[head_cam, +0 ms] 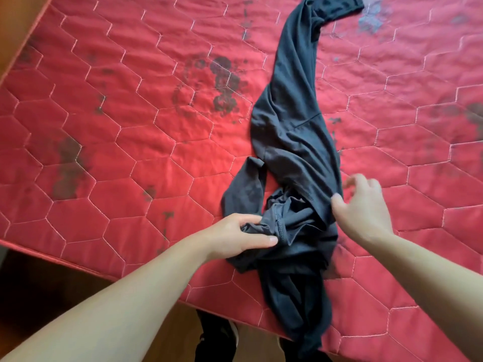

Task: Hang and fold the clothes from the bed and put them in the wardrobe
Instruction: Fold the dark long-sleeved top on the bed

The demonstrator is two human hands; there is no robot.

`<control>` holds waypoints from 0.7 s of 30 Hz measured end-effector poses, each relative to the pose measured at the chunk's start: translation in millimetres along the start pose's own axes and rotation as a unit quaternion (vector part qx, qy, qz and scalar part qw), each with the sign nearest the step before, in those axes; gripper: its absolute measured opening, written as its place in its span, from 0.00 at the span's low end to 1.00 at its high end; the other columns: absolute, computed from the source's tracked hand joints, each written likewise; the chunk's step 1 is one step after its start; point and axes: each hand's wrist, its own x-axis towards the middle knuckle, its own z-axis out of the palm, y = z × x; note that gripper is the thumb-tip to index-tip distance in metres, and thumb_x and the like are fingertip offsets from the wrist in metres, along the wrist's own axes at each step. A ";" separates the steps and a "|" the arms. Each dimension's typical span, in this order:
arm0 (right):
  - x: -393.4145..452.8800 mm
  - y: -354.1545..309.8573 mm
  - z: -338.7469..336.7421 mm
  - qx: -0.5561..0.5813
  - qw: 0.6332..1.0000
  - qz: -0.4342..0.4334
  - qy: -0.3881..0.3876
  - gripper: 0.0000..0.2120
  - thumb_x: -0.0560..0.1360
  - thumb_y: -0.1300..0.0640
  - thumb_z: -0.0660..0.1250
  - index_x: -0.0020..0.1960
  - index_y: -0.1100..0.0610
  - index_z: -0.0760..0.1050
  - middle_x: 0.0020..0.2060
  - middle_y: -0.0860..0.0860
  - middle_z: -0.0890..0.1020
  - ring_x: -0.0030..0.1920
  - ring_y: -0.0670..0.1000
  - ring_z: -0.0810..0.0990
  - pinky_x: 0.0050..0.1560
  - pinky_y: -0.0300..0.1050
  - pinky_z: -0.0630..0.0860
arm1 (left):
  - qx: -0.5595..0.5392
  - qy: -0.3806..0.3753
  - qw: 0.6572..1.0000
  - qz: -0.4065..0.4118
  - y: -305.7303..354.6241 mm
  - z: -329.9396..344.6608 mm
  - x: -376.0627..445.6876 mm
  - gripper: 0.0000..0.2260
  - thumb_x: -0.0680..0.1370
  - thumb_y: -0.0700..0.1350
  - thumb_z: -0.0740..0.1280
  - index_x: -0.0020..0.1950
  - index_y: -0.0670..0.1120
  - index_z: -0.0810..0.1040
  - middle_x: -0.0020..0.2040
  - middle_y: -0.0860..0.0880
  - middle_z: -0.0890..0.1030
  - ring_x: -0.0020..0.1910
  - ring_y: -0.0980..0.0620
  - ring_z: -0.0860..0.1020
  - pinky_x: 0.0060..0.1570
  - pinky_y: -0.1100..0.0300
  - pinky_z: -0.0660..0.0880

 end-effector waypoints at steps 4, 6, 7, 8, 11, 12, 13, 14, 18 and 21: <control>-13.7 -32.6 12.3 -0.038 0.956 -0.284 -0.071 0.12 0.71 0.53 0.68 0.54 0.50 0.74 0.50 0.48 0.75 0.50 0.53 0.76 0.47 0.48 0.75 | -0.010 0.064 0.997 0.036 0.4 8.3 1.6 0.19 0.76 0.58 0.69 0.37 0.42 0.77 0.31 0.54 0.70 0.28 0.58 0.67 0.30 0.66 0.65; -14.3 -29.5 19.1 -0.165 0.941 -0.261 -0.139 0.22 0.70 0.54 0.66 0.63 0.47 0.68 0.57 0.49 0.72 0.56 0.55 0.75 0.48 0.49 0.75 | 0.004 0.119 0.991 0.062 0.2 7.8 2.0 0.07 0.76 0.49 0.71 0.43 0.46 0.83 0.37 0.50 0.79 0.35 0.57 0.75 0.39 0.61 0.72; -11.5 -24.4 19.2 -0.205 0.942 -0.217 -0.153 0.26 0.70 0.57 0.65 0.67 0.46 0.64 0.60 0.50 0.69 0.58 0.57 0.75 0.47 0.50 0.74 | -0.007 0.146 0.987 0.063 0.2 7.1 2.6 0.03 0.75 0.43 0.71 0.44 0.48 0.84 0.39 0.49 0.81 0.37 0.56 0.76 0.42 0.59 0.74; -9.3 -18.5 17.9 -0.232 0.944 -0.177 -0.153 0.30 0.69 0.59 0.64 0.69 0.45 0.61 0.60 0.50 0.68 0.57 0.59 0.75 0.45 0.50 0.73 | -0.029 0.168 0.983 0.066 0.7 6.6 2.9 0.07 0.75 0.39 0.69 0.43 0.49 0.84 0.36 0.50 0.81 0.36 0.55 0.76 0.41 0.59 0.74; -3.3 -3.3 12.8 -0.267 0.945 -0.131 -0.137 0.28 0.68 0.59 0.65 0.65 0.46 0.60 0.55 0.53 0.71 0.50 0.60 0.78 0.38 0.48 0.68 | -0.084 0.175 0.980 0.054 3.0 1.8 3.3 0.14 0.75 0.33 0.62 0.40 0.48 0.82 0.35 0.48 0.75 0.36 0.51 0.71 0.38 0.58 0.67; 0.2 0.1 10.8 -0.266 0.947 -0.128 -0.127 0.23 0.68 0.58 0.65 0.60 0.48 0.62 0.52 0.53 0.75 0.47 0.61 0.79 0.37 0.48 0.67 | -0.086 0.162 0.982 0.047 5.0 2.0 3.5 0.15 0.74 0.32 0.60 0.40 0.47 0.82 0.36 0.46 0.75 0.37 0.50 0.70 0.40 0.56 0.66; 4.4 2.6 8.5 -0.266 0.948 -0.129 -0.114 0.19 0.68 0.57 0.65 0.56 0.50 0.64 0.49 0.54 0.77 0.46 0.61 0.79 0.37 0.47 0.67 | -0.092 0.155 0.983 0.041 7.6 3.5 3.5 0.15 0.73 0.31 0.58 0.40 0.47 0.81 0.36 0.45 0.74 0.38 0.49 0.69 0.40 0.55 0.65; 9.2 3.7 5.5 -0.265 0.950 -0.132 -0.102 0.16 0.68 0.56 0.65 0.53 0.52 0.65 0.47 0.54 0.79 0.45 0.61 0.79 0.37 0.47 0.67 | -0.105 0.162 0.980 0.039 10.8 6.0 4.3 0.16 0.73 0.31 0.56 0.40 0.46 0.81 0.36 0.45 0.74 0.39 0.48 0.69 0.41 0.55 0.65; 27.4 -0.8 -10.9 -0.194 0.971 -0.122 -0.062 0.12 0.68 0.56 0.65 0.51 0.51 0.69 0.47 0.54 0.78 0.47 0.61 0.78 0.41 0.48 0.68 | -0.311 0.170 0.935 0.019 26.9 9.1 9.0 0.12 0.70 0.46 0.62 0.42 0.39 0.80 0.43 0.46 0.80 0.46 0.46 0.76 0.51 0.54 0.70; 33.1 -7.4 -22.4 -0.116 0.987 -0.114 -0.012 0.10 0.68 0.57 0.63 0.49 0.50 0.70 0.45 0.52 0.76 0.46 0.60 0.76 0.43 0.50 0.71 | -0.167 0.108 0.980 -0.023 31.0 6.4 9.3 0.26 0.65 0.68 0.68 0.47 0.46 0.85 0.46 0.50 0.86 0.48 0.51 0.84 0.56 0.53 0.76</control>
